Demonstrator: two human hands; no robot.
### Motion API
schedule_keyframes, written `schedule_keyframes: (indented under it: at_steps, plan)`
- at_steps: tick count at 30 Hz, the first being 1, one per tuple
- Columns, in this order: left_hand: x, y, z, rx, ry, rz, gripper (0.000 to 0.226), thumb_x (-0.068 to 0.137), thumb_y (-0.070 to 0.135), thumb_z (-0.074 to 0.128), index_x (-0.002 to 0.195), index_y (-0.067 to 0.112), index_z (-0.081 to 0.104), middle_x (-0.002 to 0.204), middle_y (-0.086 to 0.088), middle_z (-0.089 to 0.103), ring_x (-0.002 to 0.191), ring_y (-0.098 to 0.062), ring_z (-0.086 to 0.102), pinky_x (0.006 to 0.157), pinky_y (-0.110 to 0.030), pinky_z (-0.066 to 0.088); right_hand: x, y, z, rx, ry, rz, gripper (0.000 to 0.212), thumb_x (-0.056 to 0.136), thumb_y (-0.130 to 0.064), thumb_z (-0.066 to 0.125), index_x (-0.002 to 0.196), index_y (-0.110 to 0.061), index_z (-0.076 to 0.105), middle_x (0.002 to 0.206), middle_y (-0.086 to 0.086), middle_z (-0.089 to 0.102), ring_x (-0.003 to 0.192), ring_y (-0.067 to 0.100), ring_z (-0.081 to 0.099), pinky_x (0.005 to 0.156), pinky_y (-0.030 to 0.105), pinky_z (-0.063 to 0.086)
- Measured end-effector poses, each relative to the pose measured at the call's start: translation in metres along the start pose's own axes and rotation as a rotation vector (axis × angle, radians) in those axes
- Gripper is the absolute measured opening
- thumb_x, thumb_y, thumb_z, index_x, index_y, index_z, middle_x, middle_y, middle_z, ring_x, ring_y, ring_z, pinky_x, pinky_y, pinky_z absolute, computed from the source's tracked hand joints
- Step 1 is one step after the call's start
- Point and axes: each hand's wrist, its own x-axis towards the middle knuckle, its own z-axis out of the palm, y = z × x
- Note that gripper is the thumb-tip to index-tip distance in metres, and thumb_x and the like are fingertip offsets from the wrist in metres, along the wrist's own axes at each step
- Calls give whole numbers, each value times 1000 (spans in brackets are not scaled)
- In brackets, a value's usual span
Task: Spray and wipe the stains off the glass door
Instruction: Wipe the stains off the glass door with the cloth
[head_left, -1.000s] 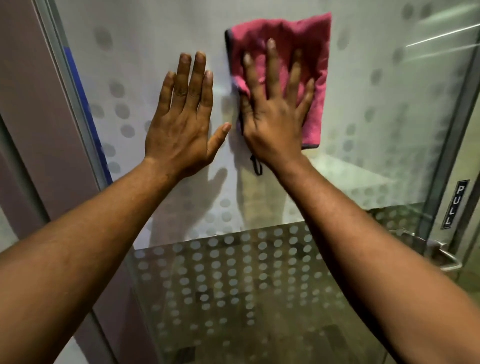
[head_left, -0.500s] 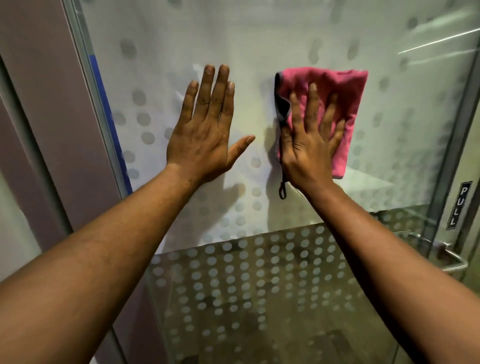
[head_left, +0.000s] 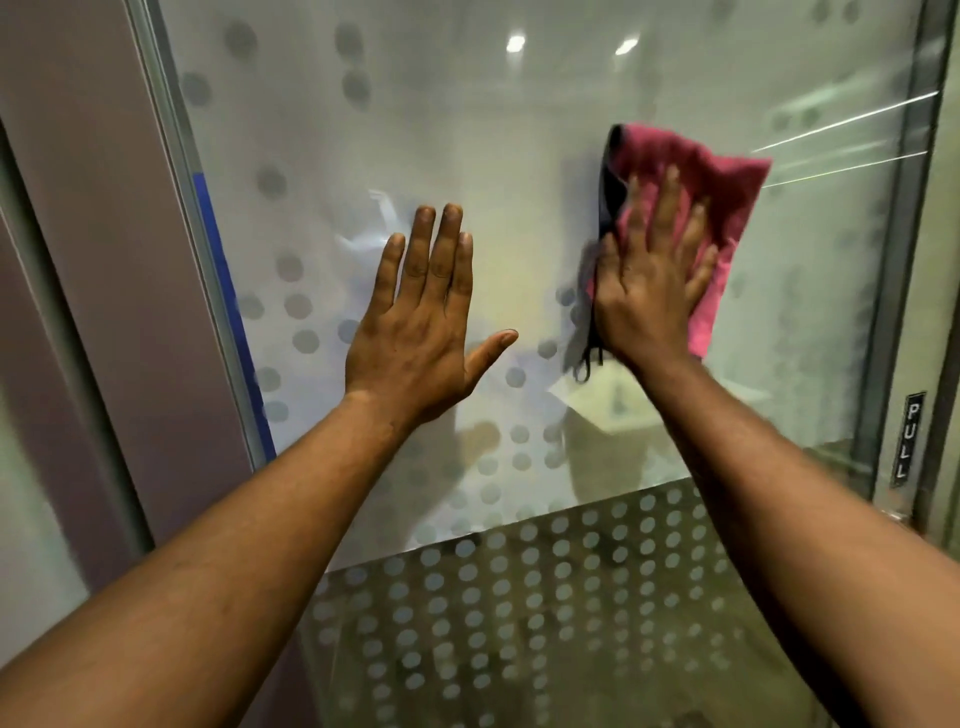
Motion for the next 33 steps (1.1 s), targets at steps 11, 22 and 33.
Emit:
schedule_keyframes:
  at_steps: [11, 22, 33]
  plan:
    - [0, 0, -1, 11, -1, 4, 97, 97, 72, 9, 158, -3, 1, 166, -23, -7, 154, -37, -6, 126, -52, 4, -35, -43, 9, -100, -105, -365, 60, 102, -50, 27, 156, -40, 6, 167, -6, -2, 152, 33, -9, 118, 63, -5]
    - [0, 3, -1, 19, -21, -20, 96, 97, 71, 6, 158, -2, 4, 166, -22, -5, 155, -37, -4, 126, -51, 5, -7, 60, -6, -30, 22, 46, 61, 103, -44, 24, 158, -27, 5, 167, 3, -1, 153, 30, -4, 119, 61, 1]
    - [0, 0, -2, 17, -10, -19, 100, 95, 75, 4, 158, -4, 3, 166, -24, -3, 155, -37, -2, 126, -52, 8, -79, -33, 20, -69, -148, -364, 61, 101, -50, 27, 157, -38, 6, 166, -6, -8, 151, 35, -16, 116, 65, -10]
